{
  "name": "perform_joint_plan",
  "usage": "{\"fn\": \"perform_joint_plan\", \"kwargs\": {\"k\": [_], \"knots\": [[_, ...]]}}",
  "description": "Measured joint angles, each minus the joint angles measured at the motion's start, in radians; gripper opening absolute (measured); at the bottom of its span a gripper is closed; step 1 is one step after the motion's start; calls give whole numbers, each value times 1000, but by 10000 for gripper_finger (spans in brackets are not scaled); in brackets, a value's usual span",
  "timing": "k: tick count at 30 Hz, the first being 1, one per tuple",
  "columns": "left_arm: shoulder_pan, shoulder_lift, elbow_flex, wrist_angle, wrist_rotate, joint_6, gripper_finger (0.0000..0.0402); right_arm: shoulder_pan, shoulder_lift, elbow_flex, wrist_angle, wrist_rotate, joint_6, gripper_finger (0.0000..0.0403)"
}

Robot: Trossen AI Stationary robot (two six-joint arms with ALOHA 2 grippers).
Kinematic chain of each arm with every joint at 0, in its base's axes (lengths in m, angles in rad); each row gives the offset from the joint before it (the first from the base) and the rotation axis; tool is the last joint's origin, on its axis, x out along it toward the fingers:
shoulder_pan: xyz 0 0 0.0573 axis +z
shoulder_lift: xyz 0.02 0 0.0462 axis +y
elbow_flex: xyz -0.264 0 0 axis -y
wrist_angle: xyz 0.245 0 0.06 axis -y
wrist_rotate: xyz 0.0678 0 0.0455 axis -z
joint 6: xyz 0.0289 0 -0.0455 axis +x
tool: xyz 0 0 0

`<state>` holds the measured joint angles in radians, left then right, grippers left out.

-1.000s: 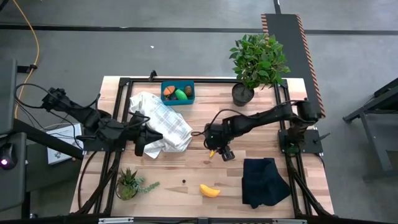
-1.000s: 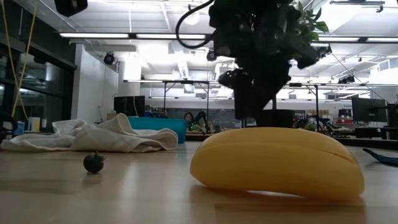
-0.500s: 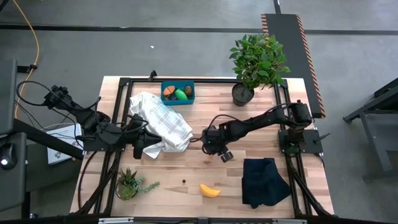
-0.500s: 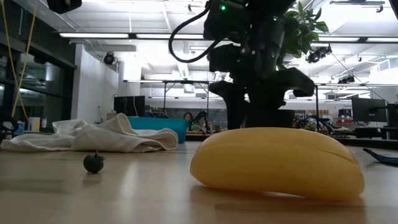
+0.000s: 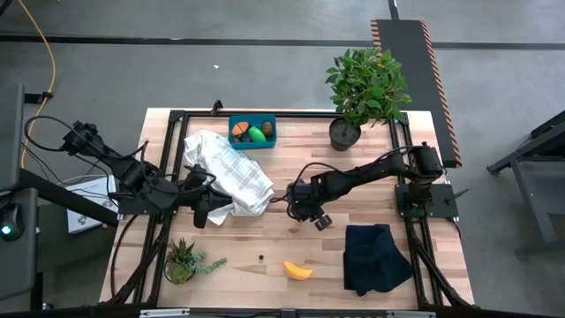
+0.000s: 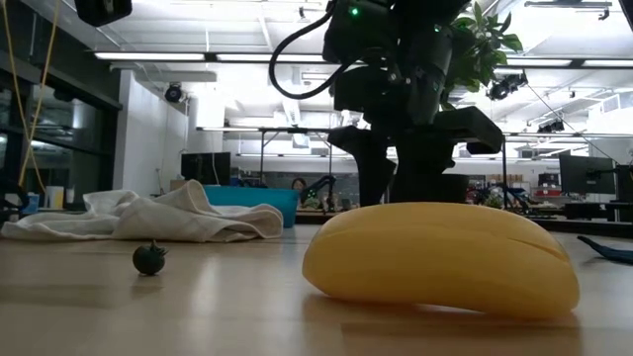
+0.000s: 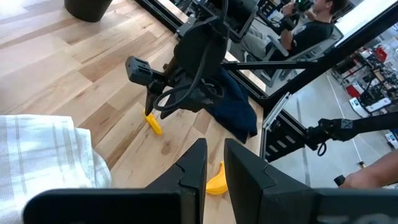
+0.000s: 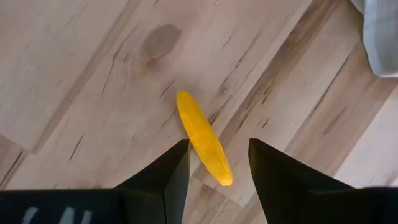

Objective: Pick and placing Produce into tupperware
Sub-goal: Put the yellow corn into the blue bin

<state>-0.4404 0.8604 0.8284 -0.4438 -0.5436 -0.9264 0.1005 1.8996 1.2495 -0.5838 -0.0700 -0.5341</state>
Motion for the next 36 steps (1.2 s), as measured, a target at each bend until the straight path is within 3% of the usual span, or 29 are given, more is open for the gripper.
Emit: {"fn": "perform_joint_plan", "kwargs": {"k": [21, 36], "knots": [[0, 0, 0, 0, 1, -24, 44, 29, 37, -2, 24, 24, -22, 155], [0, 0, 0, 0, 1, -23, 44, 31, 37, -2, 26, 34, 10, 118]]}}
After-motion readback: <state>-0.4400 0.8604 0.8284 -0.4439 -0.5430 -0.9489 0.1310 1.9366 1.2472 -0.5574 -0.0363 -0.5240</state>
